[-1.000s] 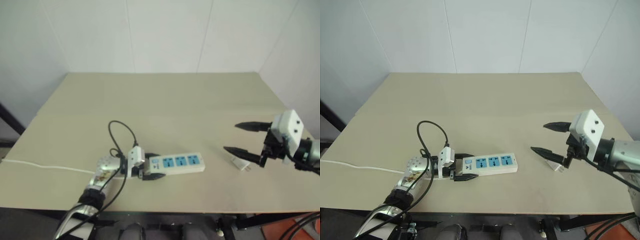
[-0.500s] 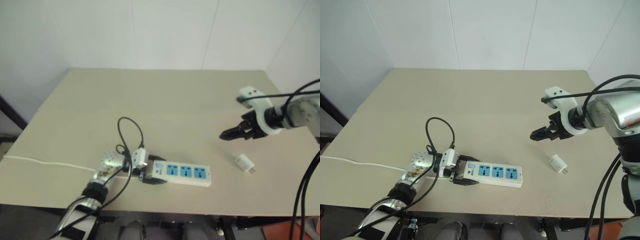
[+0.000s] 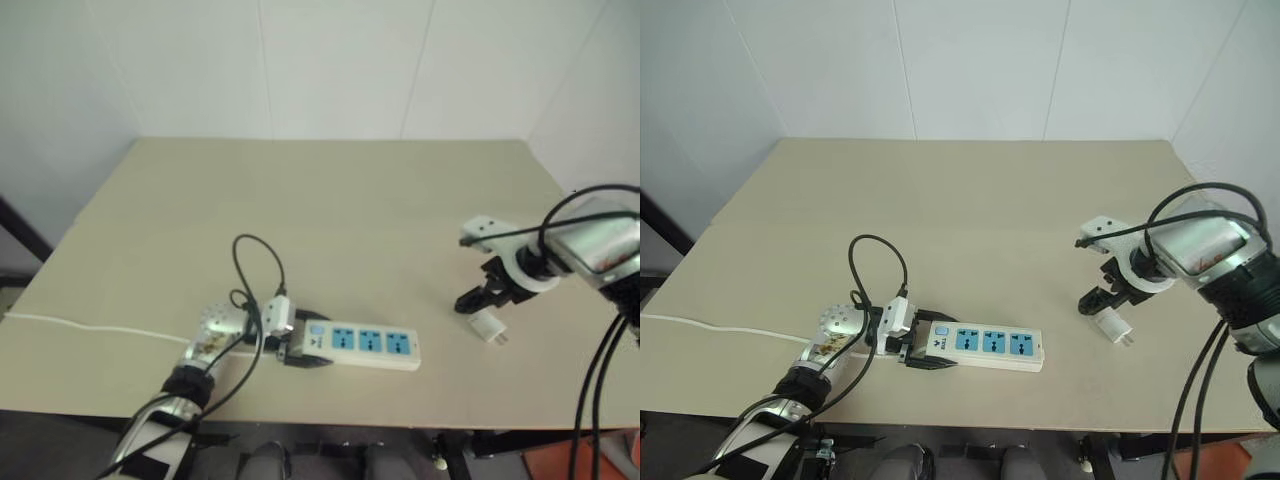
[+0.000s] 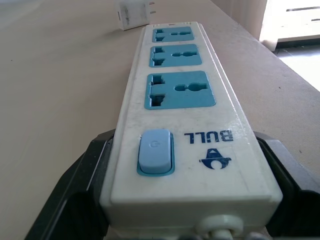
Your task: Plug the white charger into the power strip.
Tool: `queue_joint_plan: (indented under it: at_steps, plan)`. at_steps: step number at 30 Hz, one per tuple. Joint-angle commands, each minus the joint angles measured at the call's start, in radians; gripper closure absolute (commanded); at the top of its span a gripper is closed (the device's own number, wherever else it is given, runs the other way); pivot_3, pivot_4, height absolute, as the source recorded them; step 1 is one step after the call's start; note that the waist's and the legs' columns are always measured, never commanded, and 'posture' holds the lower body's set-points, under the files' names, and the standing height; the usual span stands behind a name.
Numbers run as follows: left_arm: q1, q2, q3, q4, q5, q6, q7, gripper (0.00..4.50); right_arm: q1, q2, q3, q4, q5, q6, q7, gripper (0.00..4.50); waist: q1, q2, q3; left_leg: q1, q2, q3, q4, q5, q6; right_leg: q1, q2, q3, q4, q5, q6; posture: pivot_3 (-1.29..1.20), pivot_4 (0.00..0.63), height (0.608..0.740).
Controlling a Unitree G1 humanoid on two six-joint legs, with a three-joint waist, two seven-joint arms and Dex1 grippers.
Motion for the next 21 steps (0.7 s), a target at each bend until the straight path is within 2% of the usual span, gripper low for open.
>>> queue_joint_plan:
  at_steps: [1,21]
  plan:
    - [0.034,0.004,-0.034,0.028,0.051,0.034,0.021,1.16,0.006,0.001,-0.001,0.025,-0.05,-0.04,0.031,0.0,-0.001,0.001,0.0,0.0,0.0,0.0,0.0,0.0,0.0,0.0,0.0,0.0,0.0,0.0,0.0,0.0,0.15,0.74]
    - [0.059,0.02,-0.048,-0.001,0.058,0.078,0.035,1.16,0.107,0.095,0.0,0.104,-0.18,-0.099,0.084,0.0,-0.005,0.001,-0.001,0.001,0.0,0.0,0.0,0.0,0.0,0.001,0.0,0.0,0.001,0.0,-0.001,0.0,0.15,0.74]
